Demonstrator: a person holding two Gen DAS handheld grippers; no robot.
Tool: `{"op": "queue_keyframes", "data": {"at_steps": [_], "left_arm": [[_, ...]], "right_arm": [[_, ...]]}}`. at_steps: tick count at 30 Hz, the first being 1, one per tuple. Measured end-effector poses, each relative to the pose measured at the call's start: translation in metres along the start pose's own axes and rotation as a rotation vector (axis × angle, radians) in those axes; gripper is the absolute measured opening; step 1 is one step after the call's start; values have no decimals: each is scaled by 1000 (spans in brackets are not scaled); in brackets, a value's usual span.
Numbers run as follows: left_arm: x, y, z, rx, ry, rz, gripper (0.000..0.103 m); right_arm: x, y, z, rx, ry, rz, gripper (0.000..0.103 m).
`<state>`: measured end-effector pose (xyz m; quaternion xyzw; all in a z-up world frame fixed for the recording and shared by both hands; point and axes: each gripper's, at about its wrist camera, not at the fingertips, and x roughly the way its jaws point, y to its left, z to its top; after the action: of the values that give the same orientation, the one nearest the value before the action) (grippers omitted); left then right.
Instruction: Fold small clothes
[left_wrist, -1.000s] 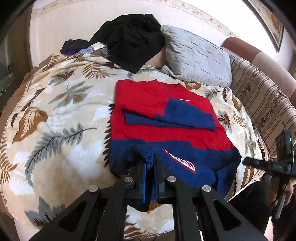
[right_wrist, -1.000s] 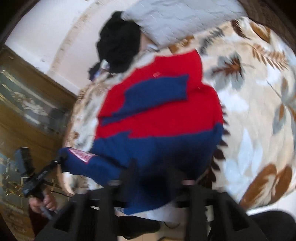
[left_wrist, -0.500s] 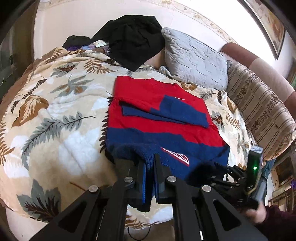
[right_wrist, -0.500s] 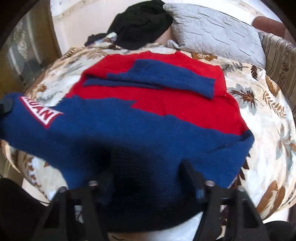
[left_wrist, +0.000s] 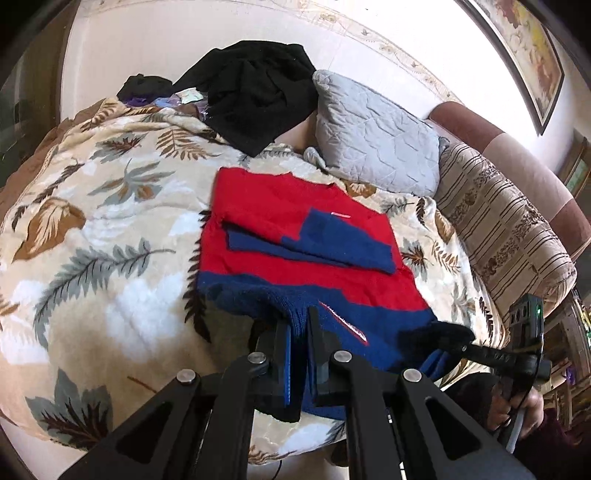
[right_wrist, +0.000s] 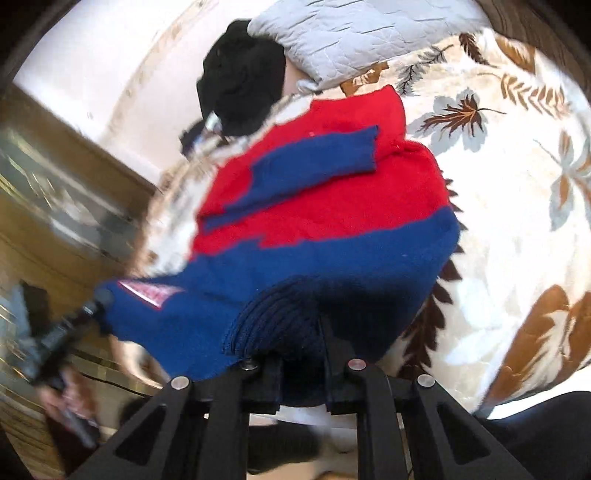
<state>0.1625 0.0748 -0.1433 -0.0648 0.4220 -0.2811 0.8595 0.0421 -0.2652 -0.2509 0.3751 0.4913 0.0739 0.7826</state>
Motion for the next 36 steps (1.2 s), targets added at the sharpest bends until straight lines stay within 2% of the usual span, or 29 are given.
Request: {"op": "queue_keyframes", "data": {"at_steps": [5, 9, 12, 18, 20, 22, 25, 26, 28, 29, 30, 32, 33, 34, 36], "left_arm": [[8, -2, 36, 14, -8, 1, 7], [31, -1, 80, 25, -18, 29, 7], [63, 2, 121, 20, -12, 47, 7], [135, 34, 176, -70, 11, 98, 7], [167, 55, 189, -124, 28, 123, 7], [195, 71, 197, -161, 48, 114, 7], [224, 89, 200, -227, 64, 131, 15], [230, 95, 200, -245, 51, 124, 20], [227, 102, 200, -264, -10, 111, 28], [221, 105, 200, -273, -57, 103, 37], [211, 107, 199, -284, -116, 107, 48], [194, 106, 194, -297, -196, 158, 61], [189, 104, 192, -293, -198, 180, 62], [185, 98, 188, -277, -168, 197, 62], [182, 84, 179, -243, -124, 215, 62]], "right_arm": [[-8, 5, 49, 41, -74, 66, 17], [-12, 9, 103, 26, -200, 42, 17], [-1, 5, 146, 47, -242, 33, 17], [63, -13, 229, 107, -291, 2, 17], [90, -21, 249, 100, -290, -15, 17], [116, -35, 260, 121, -289, -38, 17], [137, -60, 271, 194, -296, -64, 23], [139, -66, 274, 211, -300, -63, 30], [133, -78, 274, 250, -326, -68, 56], [125, -83, 272, 269, -364, -78, 78], [114, -86, 267, 278, -414, -81, 81], [101, -82, 263, 249, -447, -87, 81], [98, -76, 261, 214, -437, -91, 81], [96, -70, 259, 185, -423, -96, 81], [100, -49, 248, 79, -366, -163, 81]]}}
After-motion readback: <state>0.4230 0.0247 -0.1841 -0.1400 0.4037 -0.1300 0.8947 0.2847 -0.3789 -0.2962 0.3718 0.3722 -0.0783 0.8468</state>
